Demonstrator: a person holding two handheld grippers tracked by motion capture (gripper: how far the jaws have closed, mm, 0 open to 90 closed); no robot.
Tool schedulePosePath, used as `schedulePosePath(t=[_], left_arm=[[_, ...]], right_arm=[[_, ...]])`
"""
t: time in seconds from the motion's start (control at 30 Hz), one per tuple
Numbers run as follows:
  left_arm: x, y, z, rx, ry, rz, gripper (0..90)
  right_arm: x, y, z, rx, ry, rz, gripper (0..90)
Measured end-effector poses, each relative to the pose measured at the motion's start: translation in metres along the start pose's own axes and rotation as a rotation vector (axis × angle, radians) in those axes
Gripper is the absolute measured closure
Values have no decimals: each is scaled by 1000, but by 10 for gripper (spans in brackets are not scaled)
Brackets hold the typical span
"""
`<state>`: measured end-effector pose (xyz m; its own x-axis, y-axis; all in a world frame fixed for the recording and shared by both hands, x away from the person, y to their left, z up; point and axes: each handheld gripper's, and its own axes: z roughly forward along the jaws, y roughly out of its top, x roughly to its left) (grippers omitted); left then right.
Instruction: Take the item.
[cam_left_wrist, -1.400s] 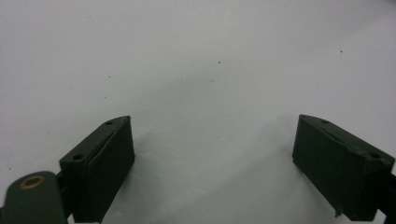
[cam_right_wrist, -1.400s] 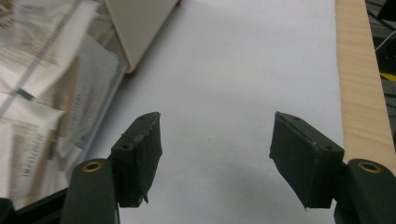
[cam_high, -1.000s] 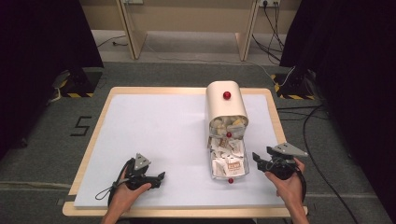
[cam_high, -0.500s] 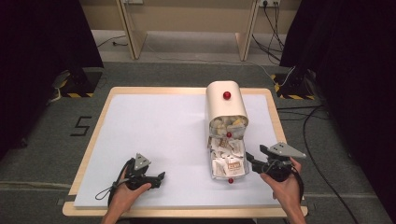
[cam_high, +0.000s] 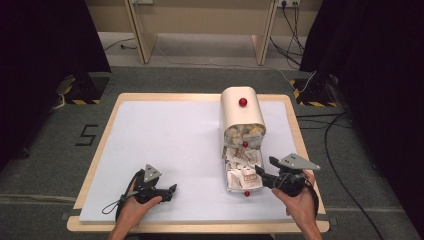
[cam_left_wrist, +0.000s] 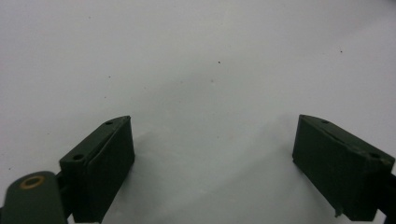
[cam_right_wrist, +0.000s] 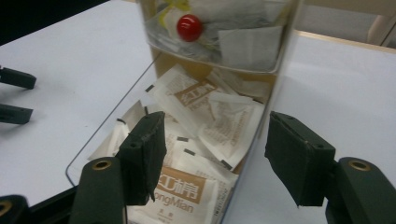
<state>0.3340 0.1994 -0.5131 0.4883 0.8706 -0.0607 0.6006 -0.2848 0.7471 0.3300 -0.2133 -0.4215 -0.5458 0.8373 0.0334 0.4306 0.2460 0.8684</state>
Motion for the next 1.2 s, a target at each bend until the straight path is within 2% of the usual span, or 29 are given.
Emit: schedulePosePath(t=[0.2, 0.43, 0.47, 0.5, 1.2], left_arm=[[0, 0, 0, 1, 0, 1, 118], [0, 0, 0, 1, -1, 1, 118], [2, 1, 0, -6, 5, 32, 118], [3, 1, 1, -10, 6, 38, 118], [3, 1, 1, -11, 6, 37, 118]], right_arm=[[10, 0, 5, 8, 27, -25, 393], [17, 0, 8, 13, 58, -27, 403], [18, 0, 8, 14, 60, -26, 404], [19, 0, 9, 14, 65, -25, 405], [40, -10, 30, 71, 145, -68, 464]])
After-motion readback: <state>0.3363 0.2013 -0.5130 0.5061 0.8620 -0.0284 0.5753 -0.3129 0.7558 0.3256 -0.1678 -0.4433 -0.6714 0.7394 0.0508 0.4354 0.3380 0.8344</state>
